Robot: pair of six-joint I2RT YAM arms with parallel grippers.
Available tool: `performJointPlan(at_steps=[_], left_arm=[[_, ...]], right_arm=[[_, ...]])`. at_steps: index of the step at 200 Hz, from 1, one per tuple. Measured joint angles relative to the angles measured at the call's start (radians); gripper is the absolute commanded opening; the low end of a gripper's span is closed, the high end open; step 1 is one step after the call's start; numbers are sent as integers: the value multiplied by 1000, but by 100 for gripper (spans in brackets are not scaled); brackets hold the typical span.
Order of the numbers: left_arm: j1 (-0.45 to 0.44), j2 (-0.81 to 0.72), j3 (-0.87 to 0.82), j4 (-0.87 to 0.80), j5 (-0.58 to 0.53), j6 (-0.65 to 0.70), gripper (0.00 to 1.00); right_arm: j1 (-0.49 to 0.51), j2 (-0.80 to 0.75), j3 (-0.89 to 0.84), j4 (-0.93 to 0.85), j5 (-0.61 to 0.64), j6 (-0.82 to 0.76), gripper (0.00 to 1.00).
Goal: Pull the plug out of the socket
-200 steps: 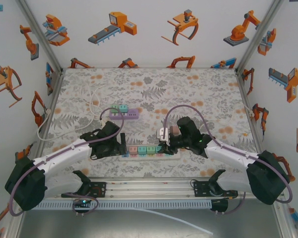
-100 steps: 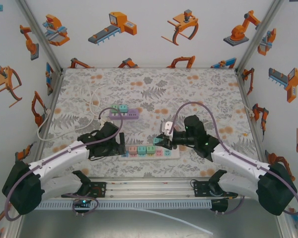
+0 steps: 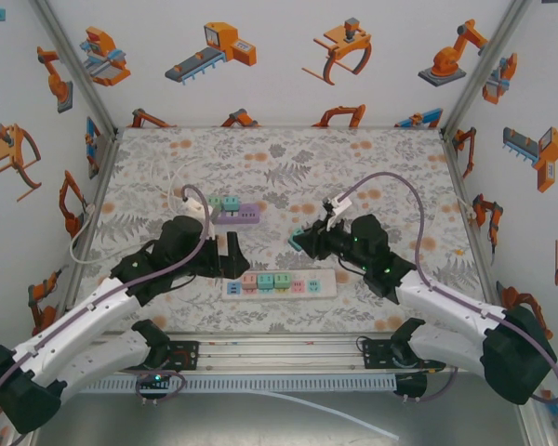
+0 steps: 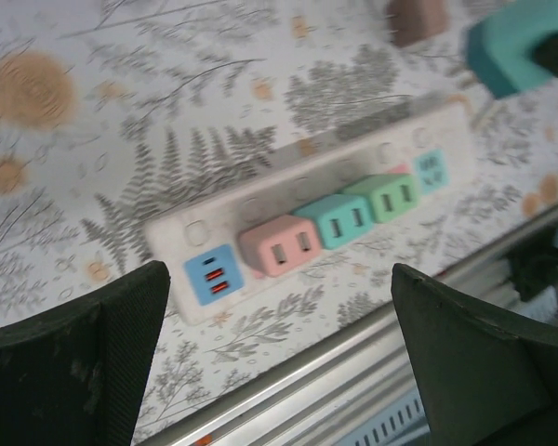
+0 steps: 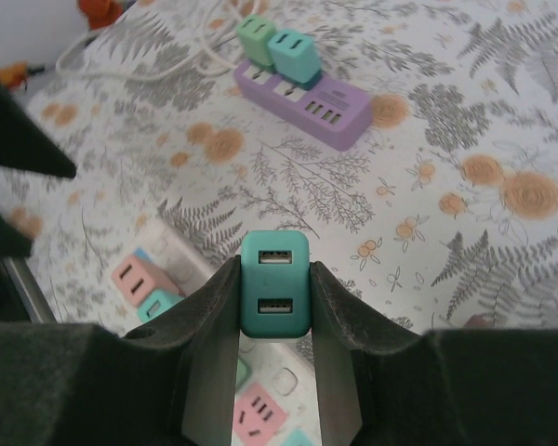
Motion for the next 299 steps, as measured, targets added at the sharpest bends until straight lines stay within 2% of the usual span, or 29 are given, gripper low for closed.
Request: performJointPlan(at_steps=[42, 92, 150, 183, 223, 299], left_arm=[[-37, 44, 77, 60, 148, 59, 99], [-85, 96, 95, 84, 189, 84, 97], [-90, 87, 94, 84, 187, 89, 97], [-90, 78, 93, 82, 176, 89, 97], [-91, 72, 93, 58, 127, 89, 97], [-91, 75, 93, 54, 97, 89, 97]], right_arm=[[0, 114, -8, 33, 182, 294, 15], [0, 263, -25, 29, 333, 518, 18], [-1, 444, -20, 153, 363, 564, 21], [-1, 512, -11, 252, 364, 573, 27], [-1, 539, -12, 290, 376, 591, 41], [0, 509, -69, 292, 386, 590, 43]])
